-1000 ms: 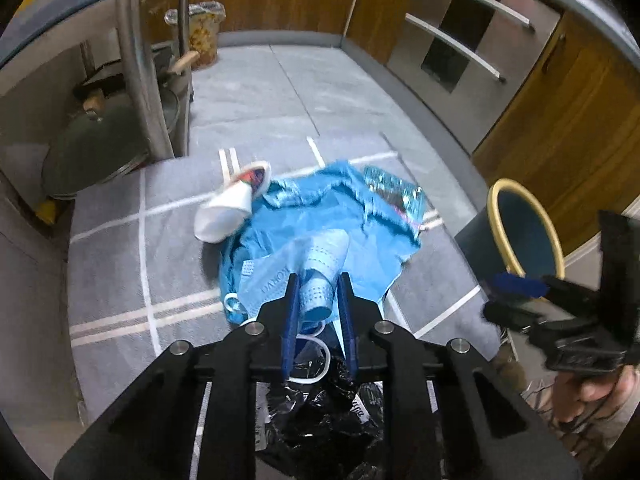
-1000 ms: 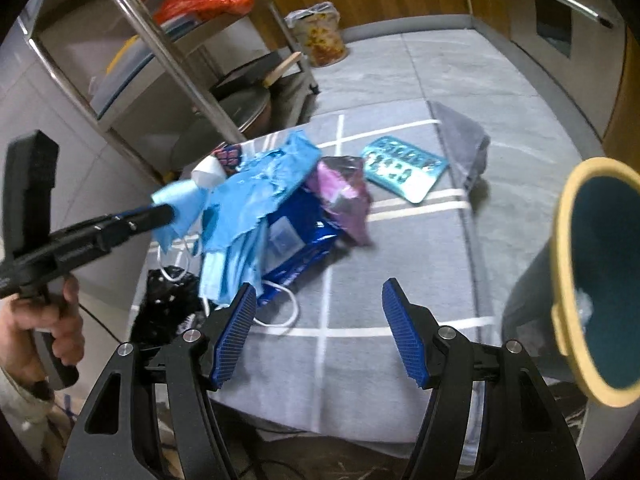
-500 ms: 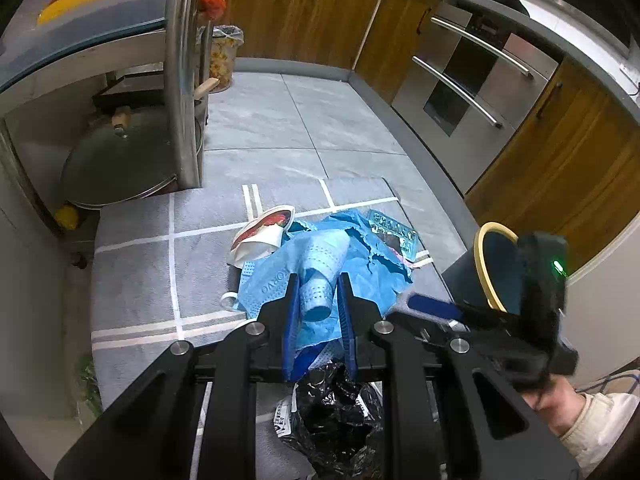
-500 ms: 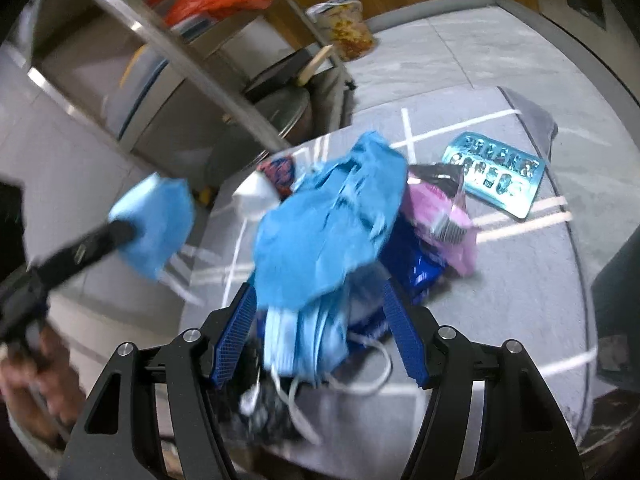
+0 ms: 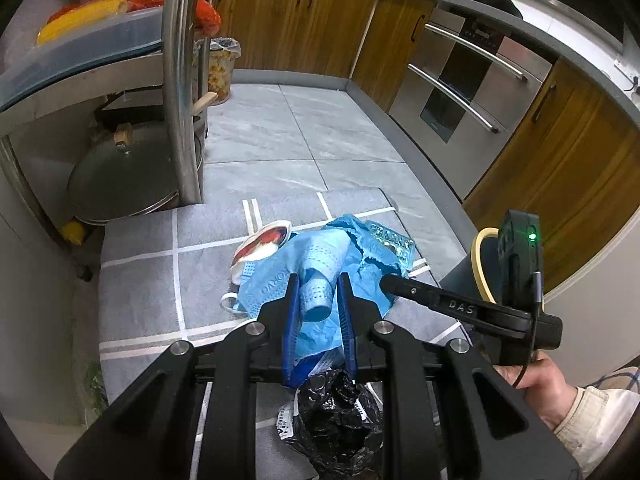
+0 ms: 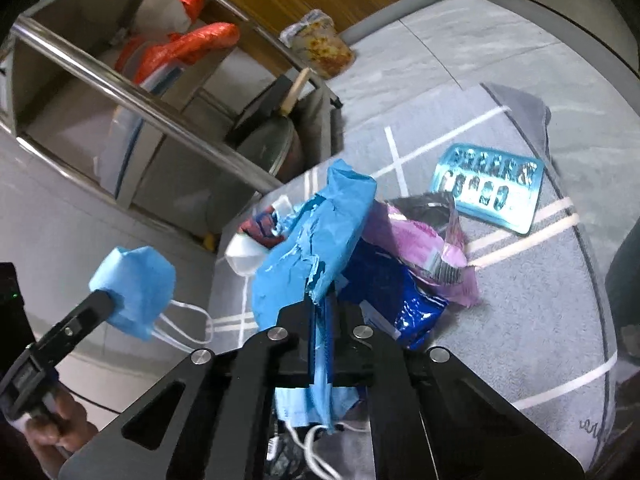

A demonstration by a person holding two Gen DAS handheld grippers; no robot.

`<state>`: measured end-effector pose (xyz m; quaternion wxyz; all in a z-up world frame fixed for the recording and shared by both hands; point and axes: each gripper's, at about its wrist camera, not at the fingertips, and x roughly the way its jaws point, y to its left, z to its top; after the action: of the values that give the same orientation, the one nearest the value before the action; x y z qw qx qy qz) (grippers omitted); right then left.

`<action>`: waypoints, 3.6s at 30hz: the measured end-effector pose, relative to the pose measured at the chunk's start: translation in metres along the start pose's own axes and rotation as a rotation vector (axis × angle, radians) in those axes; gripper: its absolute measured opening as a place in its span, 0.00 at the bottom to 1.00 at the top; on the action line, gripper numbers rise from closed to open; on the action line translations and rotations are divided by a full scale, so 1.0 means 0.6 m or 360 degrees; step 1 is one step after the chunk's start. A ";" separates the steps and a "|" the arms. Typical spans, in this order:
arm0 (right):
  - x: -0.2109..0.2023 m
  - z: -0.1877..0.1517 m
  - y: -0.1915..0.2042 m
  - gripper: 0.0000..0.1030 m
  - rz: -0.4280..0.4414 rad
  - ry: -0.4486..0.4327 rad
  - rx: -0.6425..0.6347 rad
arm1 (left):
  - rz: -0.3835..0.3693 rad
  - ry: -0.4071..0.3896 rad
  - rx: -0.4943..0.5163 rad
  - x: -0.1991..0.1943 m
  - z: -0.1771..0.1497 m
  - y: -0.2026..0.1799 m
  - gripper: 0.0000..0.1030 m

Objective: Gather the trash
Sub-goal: 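Grasp the blue mask with the left gripper while the right grasps the blue glove, then move both grippers over the bin and release the mask and glove inside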

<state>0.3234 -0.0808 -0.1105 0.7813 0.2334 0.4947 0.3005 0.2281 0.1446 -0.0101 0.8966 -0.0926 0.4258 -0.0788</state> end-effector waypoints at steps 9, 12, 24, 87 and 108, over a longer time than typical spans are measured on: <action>-0.080 0.022 0.044 0.02 0.0190 -0.0171 -0.0074 | 0.0006 -0.0090 -0.0005 -0.024 0.021 -0.009 0.18; -0.111 0.035 0.055 0.02 0.0226 -0.0239 -0.0076 | 0.0003 -0.0099 -0.0013 -0.026 0.027 -0.011 0.18; -0.238 0.046 0.059 0.02 0.0144 -0.0408 -0.0175 | -0.0085 -0.0134 0.0052 -0.035 0.041 -0.067 0.18; -0.455 -0.035 -0.382 0.07 -0.0828 -0.0194 0.0313 | -0.0575 0.0385 0.0529 0.357 -0.046 -0.595 0.50; -0.471 -0.027 -0.340 0.55 -0.0901 -0.0308 0.0178 | -0.0508 0.0252 0.0509 0.297 -0.009 -0.555 0.66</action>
<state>0.2638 -0.4227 -0.0735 0.8635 0.1563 0.4792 0.0194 0.3146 -0.2182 -0.0691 0.8398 -0.0090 0.4570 -0.2931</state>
